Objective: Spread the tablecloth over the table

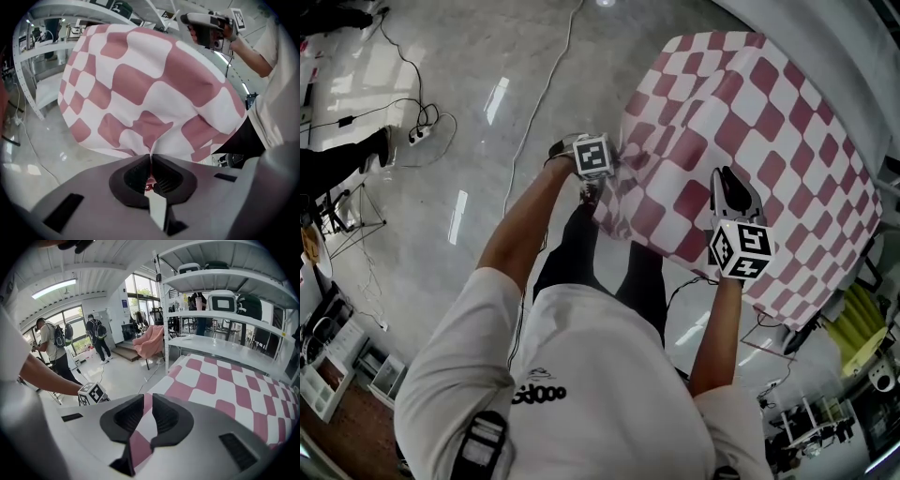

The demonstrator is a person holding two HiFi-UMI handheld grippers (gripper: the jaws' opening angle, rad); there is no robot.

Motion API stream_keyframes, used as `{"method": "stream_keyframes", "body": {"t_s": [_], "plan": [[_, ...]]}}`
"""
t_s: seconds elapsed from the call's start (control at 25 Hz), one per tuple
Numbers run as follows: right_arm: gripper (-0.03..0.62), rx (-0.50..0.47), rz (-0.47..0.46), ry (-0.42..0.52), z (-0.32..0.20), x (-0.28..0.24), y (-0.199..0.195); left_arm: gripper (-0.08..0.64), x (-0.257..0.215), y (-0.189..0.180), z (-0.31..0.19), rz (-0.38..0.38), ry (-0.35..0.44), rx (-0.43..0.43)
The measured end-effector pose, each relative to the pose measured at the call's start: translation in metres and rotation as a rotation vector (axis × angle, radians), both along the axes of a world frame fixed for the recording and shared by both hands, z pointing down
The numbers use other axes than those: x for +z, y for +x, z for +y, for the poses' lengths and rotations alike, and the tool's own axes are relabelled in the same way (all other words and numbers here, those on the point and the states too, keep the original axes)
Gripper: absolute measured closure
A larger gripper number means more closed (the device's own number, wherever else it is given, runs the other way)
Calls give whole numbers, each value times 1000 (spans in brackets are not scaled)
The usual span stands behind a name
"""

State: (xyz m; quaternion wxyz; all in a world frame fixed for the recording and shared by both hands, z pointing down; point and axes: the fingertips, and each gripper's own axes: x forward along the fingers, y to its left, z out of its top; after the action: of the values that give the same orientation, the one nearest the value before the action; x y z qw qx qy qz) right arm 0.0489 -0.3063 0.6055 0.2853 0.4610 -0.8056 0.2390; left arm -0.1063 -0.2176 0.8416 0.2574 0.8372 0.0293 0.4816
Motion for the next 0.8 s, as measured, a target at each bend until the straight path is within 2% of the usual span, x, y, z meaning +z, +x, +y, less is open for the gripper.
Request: {"method": "stream_keyframes", "body": {"t_s": [0.08, 0.16, 0.2, 0.44, 0.52, 0.68, 0.8], "plan": [[518, 9, 2, 1, 2, 0, 0, 525, 15, -3, 8, -48, -31, 4], [518, 20, 5, 3, 5, -1, 1, 528, 32, -18, 26, -168, -100, 15], [518, 27, 7, 4, 6, -2, 2, 528, 40, -17, 30, -186, -114, 12], [518, 76, 22, 27, 17, -10, 6, 528, 55, 25, 32, -68, -66, -40], [518, 100, 29, 40, 22, -14, 9, 476, 59, 30, 30, -66, -56, -56], [518, 157, 38, 71, 37, -26, 15, 374, 54, 25, 28, -50, -51, -35], [518, 193, 33, 77, 49, -32, 13, 344, 27, 11, 14, -36, -44, -40]]}}
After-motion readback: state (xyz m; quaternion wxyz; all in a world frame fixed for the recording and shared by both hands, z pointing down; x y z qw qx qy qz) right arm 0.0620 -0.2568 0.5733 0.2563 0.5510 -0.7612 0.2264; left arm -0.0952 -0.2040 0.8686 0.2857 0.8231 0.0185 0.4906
